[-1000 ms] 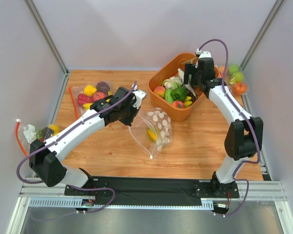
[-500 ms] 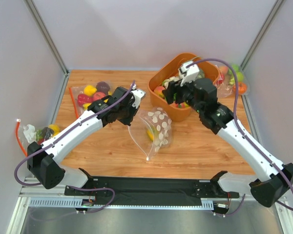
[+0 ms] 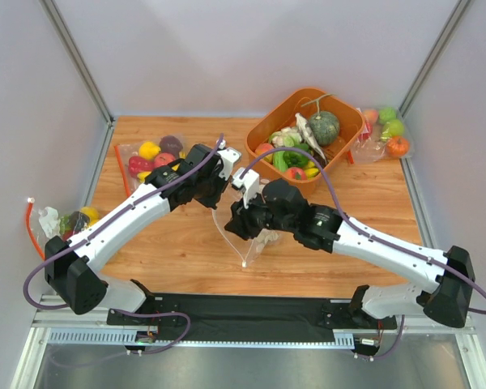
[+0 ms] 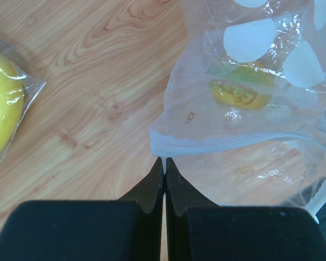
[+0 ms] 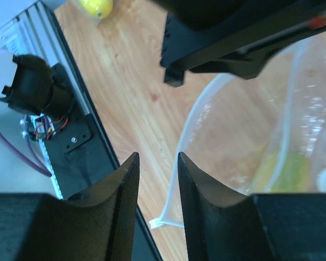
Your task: Open the zip-top bag and remove the fake food
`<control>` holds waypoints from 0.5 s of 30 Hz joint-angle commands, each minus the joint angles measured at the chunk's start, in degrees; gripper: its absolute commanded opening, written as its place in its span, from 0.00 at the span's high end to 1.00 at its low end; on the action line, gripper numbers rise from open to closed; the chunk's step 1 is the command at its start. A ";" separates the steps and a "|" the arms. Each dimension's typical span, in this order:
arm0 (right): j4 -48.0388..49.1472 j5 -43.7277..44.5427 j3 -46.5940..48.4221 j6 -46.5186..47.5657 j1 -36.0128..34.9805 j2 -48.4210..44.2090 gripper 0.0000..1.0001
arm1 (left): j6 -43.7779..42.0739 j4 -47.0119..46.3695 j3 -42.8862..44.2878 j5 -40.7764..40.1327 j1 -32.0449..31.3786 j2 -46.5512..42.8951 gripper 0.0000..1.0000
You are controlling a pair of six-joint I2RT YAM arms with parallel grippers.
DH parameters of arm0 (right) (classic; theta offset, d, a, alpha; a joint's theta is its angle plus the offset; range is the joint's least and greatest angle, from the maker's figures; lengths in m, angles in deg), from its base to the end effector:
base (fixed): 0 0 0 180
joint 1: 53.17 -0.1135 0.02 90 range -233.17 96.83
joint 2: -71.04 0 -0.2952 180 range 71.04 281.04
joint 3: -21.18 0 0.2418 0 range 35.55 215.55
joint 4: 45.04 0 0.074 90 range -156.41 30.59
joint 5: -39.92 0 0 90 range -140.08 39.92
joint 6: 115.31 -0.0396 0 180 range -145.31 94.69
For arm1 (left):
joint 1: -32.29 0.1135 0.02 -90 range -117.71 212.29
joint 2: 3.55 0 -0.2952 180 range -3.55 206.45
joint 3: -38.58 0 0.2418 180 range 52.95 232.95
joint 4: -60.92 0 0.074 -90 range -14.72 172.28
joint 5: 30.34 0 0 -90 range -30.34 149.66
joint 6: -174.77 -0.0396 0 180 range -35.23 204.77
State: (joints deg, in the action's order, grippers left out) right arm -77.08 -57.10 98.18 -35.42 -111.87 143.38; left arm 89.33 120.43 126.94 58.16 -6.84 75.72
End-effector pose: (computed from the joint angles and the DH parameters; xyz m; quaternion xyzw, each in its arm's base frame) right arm 0.1372 0.2350 0.3623 -0.3799 0.7642 0.3362 0.3984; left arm 0.2149 -0.1735 0.3542 0.2753 0.8997 -0.1145 0.3188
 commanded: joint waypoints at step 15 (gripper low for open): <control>-0.26 20.02 -2.25 -5.09 0.51 11.51 0.48 | -0.87 -0.59 2.20 2.55 0.11 -1.57 1.00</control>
State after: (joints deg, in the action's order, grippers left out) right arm -78.08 -44.32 96.78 -38.35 -112.85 154.26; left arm 89.31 120.45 126.94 58.84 -6.71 75.72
